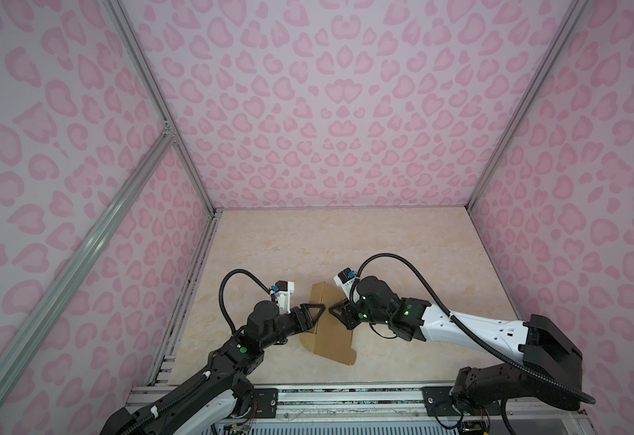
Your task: Fold the paper box
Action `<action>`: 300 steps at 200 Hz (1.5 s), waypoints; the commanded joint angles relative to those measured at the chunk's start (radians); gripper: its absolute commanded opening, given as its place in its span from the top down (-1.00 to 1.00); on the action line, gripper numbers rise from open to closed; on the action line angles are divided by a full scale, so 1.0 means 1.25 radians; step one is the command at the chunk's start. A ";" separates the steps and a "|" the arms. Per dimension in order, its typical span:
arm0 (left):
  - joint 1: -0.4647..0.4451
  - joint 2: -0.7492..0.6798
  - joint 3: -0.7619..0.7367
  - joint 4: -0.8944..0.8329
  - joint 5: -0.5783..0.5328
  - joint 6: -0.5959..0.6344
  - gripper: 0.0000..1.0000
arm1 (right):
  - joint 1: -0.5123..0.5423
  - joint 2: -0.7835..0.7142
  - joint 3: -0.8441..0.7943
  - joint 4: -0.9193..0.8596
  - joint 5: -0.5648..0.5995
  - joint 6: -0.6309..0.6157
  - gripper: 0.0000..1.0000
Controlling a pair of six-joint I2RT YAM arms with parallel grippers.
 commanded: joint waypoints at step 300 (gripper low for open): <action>-0.053 -0.094 0.127 -0.029 -0.392 -0.376 0.06 | 0.317 -0.343 -0.366 0.516 0.624 0.755 -0.74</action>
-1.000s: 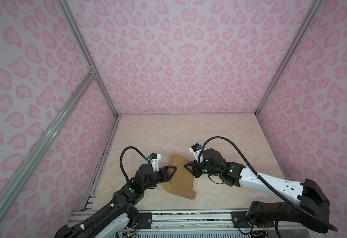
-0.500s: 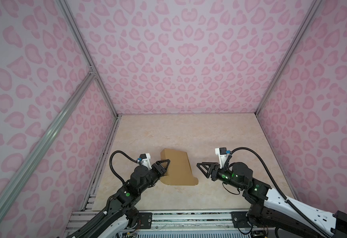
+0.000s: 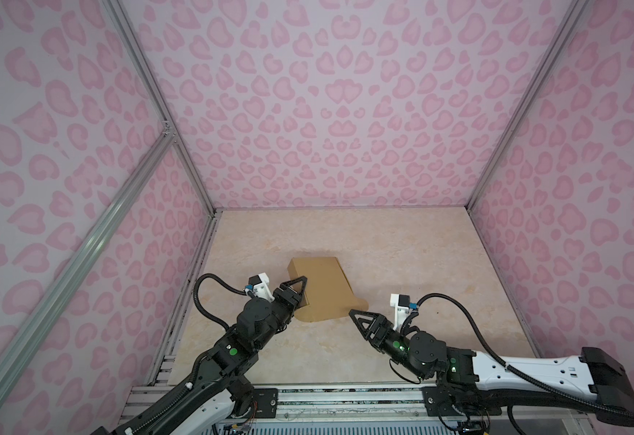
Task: Fold the paper box
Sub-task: 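Draw the right gripper back toward the robot while the left holds the box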
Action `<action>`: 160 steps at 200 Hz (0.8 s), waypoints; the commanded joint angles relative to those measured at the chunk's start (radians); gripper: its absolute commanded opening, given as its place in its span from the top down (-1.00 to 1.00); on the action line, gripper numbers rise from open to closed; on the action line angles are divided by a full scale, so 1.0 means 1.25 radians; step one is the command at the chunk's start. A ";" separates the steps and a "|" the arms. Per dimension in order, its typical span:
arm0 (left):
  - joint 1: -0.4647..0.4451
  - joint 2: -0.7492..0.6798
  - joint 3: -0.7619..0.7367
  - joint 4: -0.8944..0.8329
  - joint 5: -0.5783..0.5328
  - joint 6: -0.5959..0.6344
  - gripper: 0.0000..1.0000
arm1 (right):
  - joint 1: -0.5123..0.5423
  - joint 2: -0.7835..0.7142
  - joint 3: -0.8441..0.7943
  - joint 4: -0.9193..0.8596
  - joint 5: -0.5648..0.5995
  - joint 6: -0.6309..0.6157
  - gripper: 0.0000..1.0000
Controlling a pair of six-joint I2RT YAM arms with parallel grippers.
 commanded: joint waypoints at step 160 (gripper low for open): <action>-0.036 -0.054 -0.037 0.087 -0.081 -0.060 0.08 | -0.029 0.470 0.058 0.641 0.047 0.106 -0.72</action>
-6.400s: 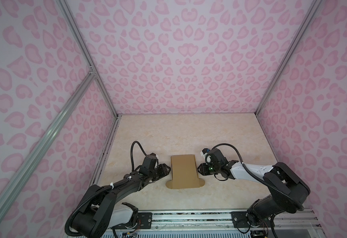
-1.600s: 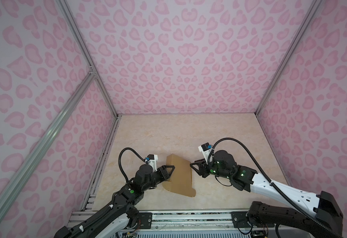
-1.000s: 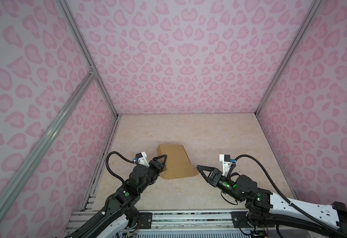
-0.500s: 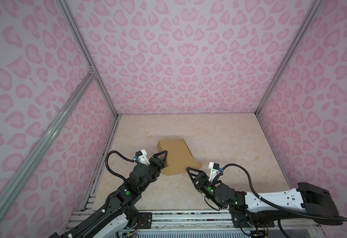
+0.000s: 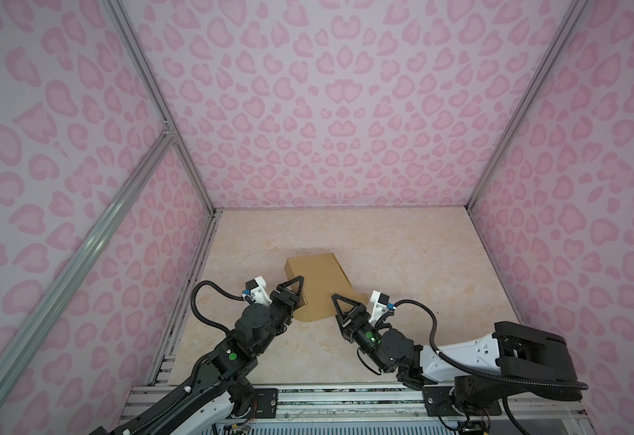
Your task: Fold the paper box
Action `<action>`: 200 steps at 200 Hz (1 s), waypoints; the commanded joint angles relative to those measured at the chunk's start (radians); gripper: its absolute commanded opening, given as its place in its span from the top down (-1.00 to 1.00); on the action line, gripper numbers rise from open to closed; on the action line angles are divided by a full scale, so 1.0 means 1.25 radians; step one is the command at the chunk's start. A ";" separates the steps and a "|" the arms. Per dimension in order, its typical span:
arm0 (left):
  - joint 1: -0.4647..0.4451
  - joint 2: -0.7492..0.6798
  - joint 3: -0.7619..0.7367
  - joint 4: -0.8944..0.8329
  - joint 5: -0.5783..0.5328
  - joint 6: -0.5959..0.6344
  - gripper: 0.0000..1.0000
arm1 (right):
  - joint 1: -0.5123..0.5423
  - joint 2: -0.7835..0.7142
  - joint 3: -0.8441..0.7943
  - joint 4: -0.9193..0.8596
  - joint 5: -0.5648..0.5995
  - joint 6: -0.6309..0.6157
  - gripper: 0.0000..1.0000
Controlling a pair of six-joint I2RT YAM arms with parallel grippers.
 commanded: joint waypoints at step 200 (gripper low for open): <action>-0.011 -0.034 -0.020 0.080 -0.017 -0.023 0.05 | -0.053 0.105 0.063 0.136 -0.067 -0.014 -0.36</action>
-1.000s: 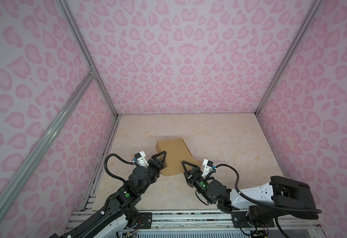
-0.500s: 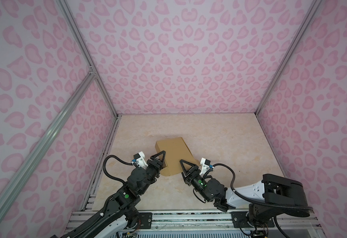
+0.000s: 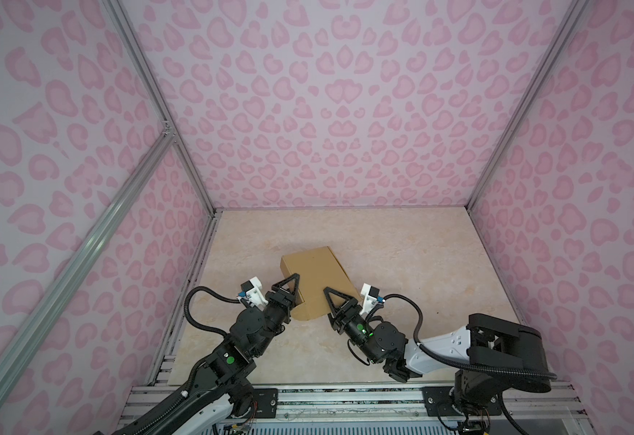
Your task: Fold the paper box
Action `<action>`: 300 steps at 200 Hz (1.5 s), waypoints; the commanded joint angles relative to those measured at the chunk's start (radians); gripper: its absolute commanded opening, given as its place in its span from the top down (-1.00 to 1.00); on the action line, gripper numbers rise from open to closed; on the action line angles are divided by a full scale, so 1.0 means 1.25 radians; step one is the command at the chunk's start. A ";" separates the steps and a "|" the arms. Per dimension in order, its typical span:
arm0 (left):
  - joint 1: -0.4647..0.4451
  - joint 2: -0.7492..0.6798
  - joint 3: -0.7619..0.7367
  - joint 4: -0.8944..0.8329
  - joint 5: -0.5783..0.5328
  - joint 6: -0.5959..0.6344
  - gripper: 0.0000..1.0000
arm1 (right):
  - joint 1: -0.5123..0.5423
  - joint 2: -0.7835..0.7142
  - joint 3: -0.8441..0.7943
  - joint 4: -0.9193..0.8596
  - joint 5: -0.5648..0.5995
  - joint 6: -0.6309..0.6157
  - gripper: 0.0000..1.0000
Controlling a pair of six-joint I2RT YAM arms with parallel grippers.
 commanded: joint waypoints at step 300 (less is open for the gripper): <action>0.005 -0.136 0.156 -0.481 -0.033 0.375 -0.70 | -0.087 -0.688 0.209 -1.645 -0.068 -0.458 -0.13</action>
